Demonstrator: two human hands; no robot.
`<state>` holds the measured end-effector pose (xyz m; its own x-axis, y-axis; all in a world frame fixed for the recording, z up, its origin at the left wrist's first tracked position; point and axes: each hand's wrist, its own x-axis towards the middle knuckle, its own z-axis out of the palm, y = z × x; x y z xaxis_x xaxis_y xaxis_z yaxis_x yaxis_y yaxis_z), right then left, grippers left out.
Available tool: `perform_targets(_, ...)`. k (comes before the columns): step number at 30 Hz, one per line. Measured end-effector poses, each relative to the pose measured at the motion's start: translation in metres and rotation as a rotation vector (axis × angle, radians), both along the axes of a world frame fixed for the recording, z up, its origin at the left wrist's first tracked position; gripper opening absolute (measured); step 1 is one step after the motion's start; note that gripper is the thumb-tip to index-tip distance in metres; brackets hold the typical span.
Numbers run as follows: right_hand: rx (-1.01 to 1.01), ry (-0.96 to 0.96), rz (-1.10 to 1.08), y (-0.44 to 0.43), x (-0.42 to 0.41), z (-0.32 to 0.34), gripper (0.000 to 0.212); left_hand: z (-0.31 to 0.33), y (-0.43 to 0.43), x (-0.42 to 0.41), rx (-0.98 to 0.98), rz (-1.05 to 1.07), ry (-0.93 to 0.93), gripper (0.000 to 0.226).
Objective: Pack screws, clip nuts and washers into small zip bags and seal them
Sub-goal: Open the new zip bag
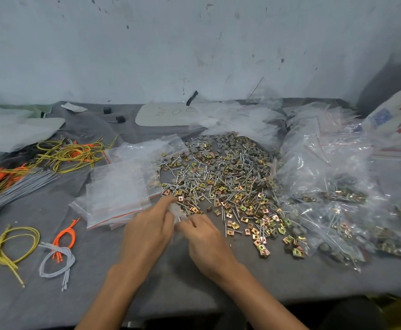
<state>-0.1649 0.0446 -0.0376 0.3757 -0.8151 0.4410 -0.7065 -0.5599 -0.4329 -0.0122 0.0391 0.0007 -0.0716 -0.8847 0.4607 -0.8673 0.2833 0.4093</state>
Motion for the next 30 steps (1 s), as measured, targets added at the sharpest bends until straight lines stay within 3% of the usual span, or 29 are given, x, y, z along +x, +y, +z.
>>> perform_targets(3,0.083,0.008,-0.027,-0.002,0.000,0.001,0.054,0.005,0.004,0.000,-0.027,-0.008,0.000,0.028)
perform_targets(6,0.102,0.019,-0.034,-0.003,-0.002,0.002,0.060,0.004,0.010,0.002,-0.016,-0.044,-0.044,0.026)
perform_targets(12,0.056,-0.002,-0.060,-0.002,-0.002,0.004,0.051,0.006,0.013,0.011,0.031,-0.180,-0.076,0.040)
perform_targets(17,0.076,0.010,-0.007,-0.003,-0.001,0.003,0.047,-0.009,0.006,0.015,-0.168,-0.171,-0.065,0.034)
perform_targets(21,-0.007,-0.224,-0.137,-0.005,-0.009,0.002,0.030,-0.025,0.002,0.013,-0.209,-0.065,-0.126,0.037)
perform_targets(25,-0.060,-0.168,-0.232,-0.019,-0.032,0.011,0.014,-0.032,0.002,0.001,-0.220,-0.078,-0.152,0.037)
perform_targets(30,0.131,-0.475,-0.219,-0.033,-0.050,0.028,0.018,-0.021,0.000,-0.007,-0.168,-0.003,0.053,0.036)
